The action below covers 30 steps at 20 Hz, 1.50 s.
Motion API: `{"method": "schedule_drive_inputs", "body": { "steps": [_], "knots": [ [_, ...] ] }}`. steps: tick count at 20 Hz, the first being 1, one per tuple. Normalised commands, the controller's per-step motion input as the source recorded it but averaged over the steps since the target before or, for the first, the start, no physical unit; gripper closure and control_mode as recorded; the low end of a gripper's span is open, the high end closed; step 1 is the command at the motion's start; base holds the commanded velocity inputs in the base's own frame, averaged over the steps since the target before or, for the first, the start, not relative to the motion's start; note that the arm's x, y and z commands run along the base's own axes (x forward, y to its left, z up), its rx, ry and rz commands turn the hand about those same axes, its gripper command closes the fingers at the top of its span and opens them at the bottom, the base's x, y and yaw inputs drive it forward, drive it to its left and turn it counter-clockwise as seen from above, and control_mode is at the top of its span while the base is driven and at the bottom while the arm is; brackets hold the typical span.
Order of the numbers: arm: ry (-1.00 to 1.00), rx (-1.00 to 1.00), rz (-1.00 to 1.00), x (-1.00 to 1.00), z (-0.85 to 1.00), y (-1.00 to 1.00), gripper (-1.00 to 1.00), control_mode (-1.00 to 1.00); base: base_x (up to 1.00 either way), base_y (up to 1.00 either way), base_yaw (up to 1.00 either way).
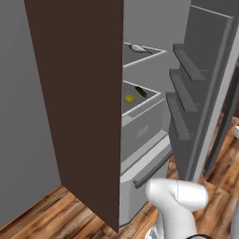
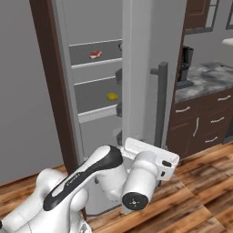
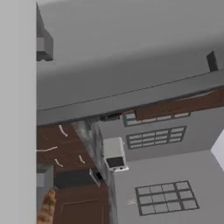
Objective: Gather the lemon and cucumber from the fridge and place them on a tray on the dining counter. Then gather the fish and steak from the fridge and place them on the other tray.
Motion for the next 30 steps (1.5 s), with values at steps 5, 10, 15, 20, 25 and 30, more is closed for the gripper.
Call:
{"method": "schedule_drive_inputs", "body": {
  "steps": [5, 10, 15, 20, 25, 30],
  "knots": [
    [-0.15, -0.03, -0.12, -0.99, 0.35, -0.01, -1.0, -1.0, 0.0, 0.0, 0.0],
    [-0.22, -0.19, -0.16, -0.82, 0.66, 0.2, -1.0, -1.0, 0.0, 0.0, 0.0],
    [-0.22, -0.26, -0.17, -0.57, 0.83, 0.32, -1.0, -1.0, 0.0, 0.0, 0.0],
    [-0.09, -0.27, -0.18, -0.11, 0.89, 0.44, -1.0, -1.0, 0.0, 0.0, 0.0],
    [0.04, -0.24, -0.2, 0.41, 0.63, 0.61, -1.0, -1.0, 0.0, 0.0, 0.0],
    [0.26, -0.18, -0.22, 0.94, 0.26, 0.65, -1.0, -1.0, 0.0, 0.0, 0.0]
  ]
}}
